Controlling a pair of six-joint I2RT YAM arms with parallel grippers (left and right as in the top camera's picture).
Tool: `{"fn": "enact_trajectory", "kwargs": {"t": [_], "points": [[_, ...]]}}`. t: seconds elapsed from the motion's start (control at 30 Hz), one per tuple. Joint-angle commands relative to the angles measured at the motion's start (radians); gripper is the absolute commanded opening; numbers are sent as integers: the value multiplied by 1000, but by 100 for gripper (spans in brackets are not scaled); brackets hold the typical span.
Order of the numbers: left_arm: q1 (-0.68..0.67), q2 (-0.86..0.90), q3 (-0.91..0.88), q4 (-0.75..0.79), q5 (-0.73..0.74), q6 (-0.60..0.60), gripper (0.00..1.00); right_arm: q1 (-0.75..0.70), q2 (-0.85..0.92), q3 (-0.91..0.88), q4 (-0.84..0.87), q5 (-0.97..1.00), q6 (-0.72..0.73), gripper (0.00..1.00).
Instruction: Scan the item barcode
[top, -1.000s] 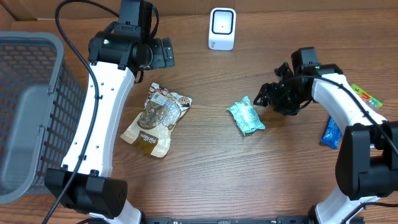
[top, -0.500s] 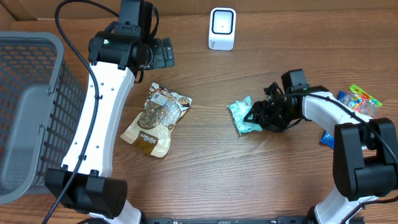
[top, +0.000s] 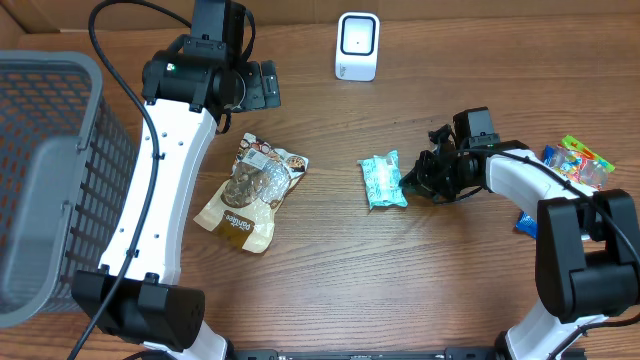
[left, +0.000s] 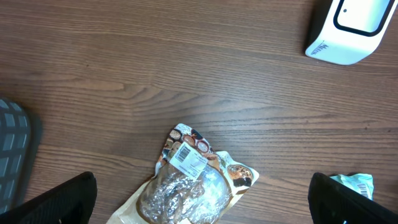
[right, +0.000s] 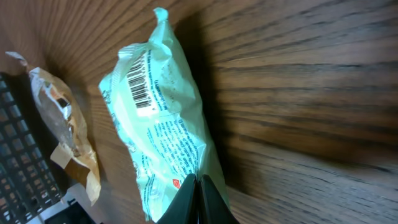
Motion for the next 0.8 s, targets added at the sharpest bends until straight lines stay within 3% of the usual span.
{"fn": "enact_trajectory", "kwargs": {"t": [0.0, 0.07, 0.1, 0.17, 0.2, 0.23, 0.4, 0.53, 0.63, 0.73, 0.77], "points": [[4, -15, 16, 0, -6, 23, 100, -1, 2, 11, 12, -35, -21, 4], [4, -15, 16, 0, -6, 23, 100, -1, 2, 11, 29, -17, -21, 5], [4, -15, 16, 0, -6, 23, 100, 0, 2, 11, 37, 6, -20, 21], [4, -15, 16, 0, -6, 23, 100, 7, 2, 11, 41, 21, -12, 62], [4, -15, 16, 0, -6, 23, 100, 21, 2, 10, 39, 37, 32, 73], [4, -15, 16, 0, -6, 23, 100, 44, 2, 7, 40, 55, 87, 75], [4, -15, 16, 0, -6, 23, 100, 153, 2, 3, 40, 142, 224, 74], [4, -15, 16, 0, -6, 23, 100, 224, 3, 2, 27, 259, 444, 73], [4, -15, 16, 1, -6, 23, 100, 256, 3, 2, 21, 318, 490, 55], [4, -15, 16, 0, -6, 23, 100, 258, 3, 3, 21, 314, 504, 18], [4, -15, 16, 0, -6, 23, 100, 257, 3, 3, 21, 314, 504, 11]]}}
